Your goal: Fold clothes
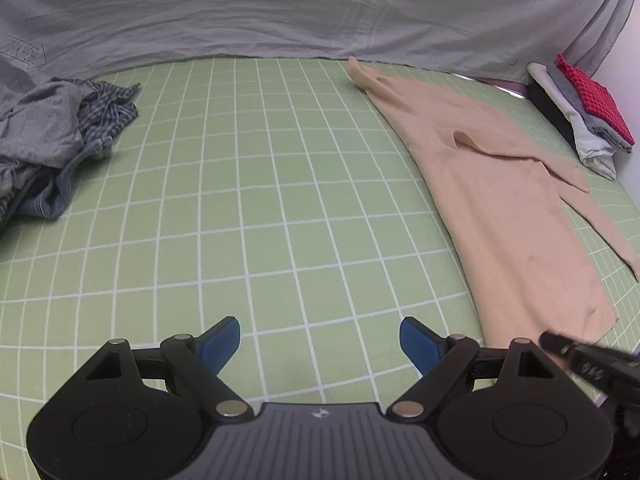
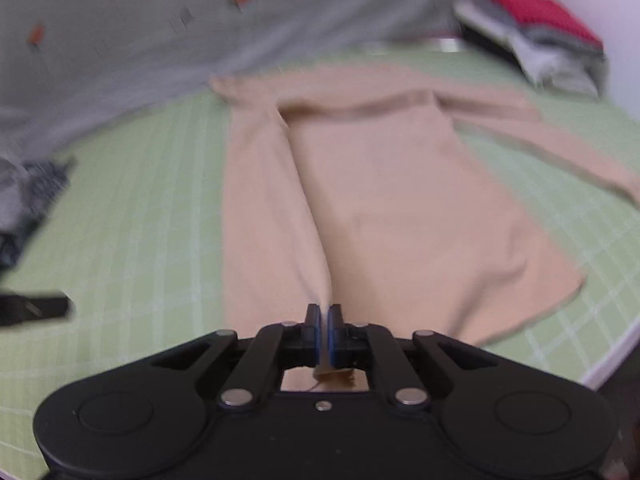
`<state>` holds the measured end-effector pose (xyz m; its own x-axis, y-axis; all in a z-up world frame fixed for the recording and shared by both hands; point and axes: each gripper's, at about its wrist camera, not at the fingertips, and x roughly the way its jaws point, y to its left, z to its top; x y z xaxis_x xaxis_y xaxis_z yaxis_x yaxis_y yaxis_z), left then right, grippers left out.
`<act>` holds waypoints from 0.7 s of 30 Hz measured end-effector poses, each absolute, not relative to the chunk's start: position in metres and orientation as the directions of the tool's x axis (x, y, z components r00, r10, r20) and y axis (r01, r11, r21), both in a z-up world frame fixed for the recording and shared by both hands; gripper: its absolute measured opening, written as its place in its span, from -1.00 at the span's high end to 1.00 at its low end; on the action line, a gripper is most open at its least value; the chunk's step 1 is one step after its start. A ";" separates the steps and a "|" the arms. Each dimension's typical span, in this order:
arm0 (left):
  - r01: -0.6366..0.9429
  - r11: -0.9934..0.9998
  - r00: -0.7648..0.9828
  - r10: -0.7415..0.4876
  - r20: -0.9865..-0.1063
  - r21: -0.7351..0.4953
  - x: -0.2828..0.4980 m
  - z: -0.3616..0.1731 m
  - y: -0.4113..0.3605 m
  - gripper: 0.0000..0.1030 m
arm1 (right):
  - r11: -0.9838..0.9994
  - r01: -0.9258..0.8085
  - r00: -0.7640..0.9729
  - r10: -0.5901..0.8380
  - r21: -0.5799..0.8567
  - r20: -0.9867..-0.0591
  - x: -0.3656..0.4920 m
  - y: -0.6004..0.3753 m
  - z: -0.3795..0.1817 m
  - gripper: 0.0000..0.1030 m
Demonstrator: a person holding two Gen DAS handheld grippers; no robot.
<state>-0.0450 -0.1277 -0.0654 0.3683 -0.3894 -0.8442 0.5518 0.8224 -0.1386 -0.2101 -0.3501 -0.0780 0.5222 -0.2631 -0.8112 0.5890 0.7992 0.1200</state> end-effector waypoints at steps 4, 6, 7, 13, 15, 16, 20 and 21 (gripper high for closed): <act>0.555 0.820 0.353 -0.384 -0.853 -0.140 -0.048 -0.069 -0.138 -0.70 | 0.796 0.597 0.505 -0.282 0.095 -0.815 -0.213 -0.355 -0.076 0.44; 0.551 0.823 0.350 -0.380 -0.856 -0.140 -0.048 -0.070 -0.146 -0.73 | 0.803 0.591 0.513 -0.293 0.084 -0.807 -0.214 -0.360 -0.071 0.22; 0.549 0.824 0.348 -0.378 -0.858 -0.141 -0.048 -0.071 -0.151 -0.75 | 0.805 0.586 0.518 -0.290 0.087 -0.805 -0.215 -0.363 -0.070 0.13; 0.538 0.830 0.359 -0.380 -0.853 -0.144 -0.046 -0.069 -0.191 -0.88 | 0.822 0.564 0.522 -0.287 0.073 -0.803 -0.214 -0.399 -0.067 -0.42; 0.530 0.837 0.364 -0.371 -0.854 -0.137 -0.045 -0.071 -0.209 -0.91 | 0.830 0.554 0.533 -0.291 0.068 -0.795 -0.212 -0.416 -0.065 -0.51; 0.526 0.840 0.367 -0.366 -0.855 -0.134 -0.045 -0.071 -0.218 -0.91 | 0.833 0.549 0.538 -0.292 0.065 -0.791 -0.211 -0.426 -0.064 -0.63; 0.508 0.852 0.381 -0.351 -0.855 -0.123 -0.040 -0.074 -0.254 -0.92 | 0.845 0.531 0.558 -0.292 0.064 -0.776 -0.204 -0.469 -0.064 -0.93; 0.497 0.859 0.385 -0.343 -0.857 -0.121 -0.037 -0.075 -0.261 -0.93 | 0.847 0.527 0.568 -0.288 0.072 -0.771 -0.202 -0.481 -0.064 -0.96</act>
